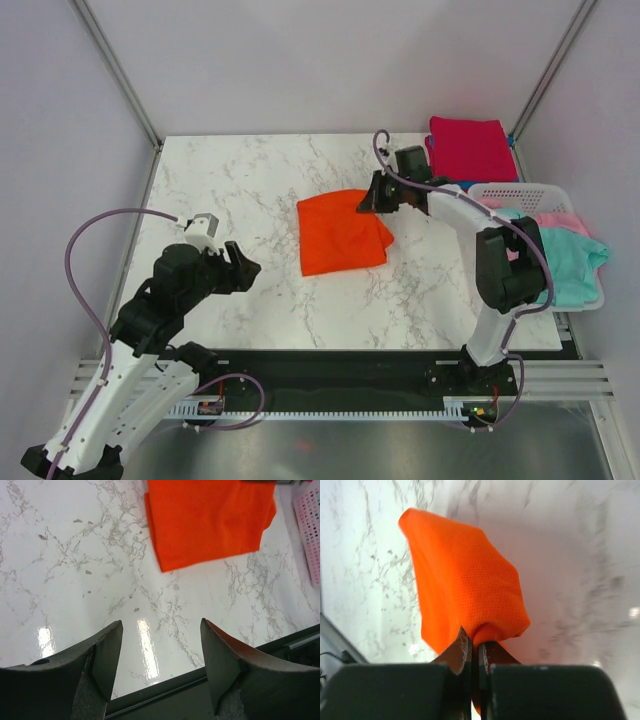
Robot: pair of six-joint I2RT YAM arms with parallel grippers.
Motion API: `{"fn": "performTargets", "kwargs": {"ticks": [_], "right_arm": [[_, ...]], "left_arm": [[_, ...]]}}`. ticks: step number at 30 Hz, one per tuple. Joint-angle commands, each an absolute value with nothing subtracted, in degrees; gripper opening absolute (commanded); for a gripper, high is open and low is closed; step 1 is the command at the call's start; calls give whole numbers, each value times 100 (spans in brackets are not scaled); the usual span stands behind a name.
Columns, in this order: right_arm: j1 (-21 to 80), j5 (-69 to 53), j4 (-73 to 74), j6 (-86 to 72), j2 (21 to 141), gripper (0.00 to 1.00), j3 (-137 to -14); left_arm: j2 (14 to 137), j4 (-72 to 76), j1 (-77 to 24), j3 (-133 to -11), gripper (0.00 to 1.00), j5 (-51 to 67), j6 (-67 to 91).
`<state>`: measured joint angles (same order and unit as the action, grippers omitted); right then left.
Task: Fold and stack the t-shirts
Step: Neatly place the folded tshirt to the corner
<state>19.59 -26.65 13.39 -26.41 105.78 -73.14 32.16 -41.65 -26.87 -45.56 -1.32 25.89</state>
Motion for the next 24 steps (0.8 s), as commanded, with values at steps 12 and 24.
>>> {"fn": "performTargets", "kwargs": {"ticks": [12, 24], "right_arm": [[835, -361, 4122, 701, 10309, 0, -10300], [571, 606, 3648, 1731, 10512, 0, -11249]], "left_arm": [[3313, -3938, -2707, -4518, 71, -185, 2382], [3542, -3876, -2698, -4518, 70, -26, 2320]]}}
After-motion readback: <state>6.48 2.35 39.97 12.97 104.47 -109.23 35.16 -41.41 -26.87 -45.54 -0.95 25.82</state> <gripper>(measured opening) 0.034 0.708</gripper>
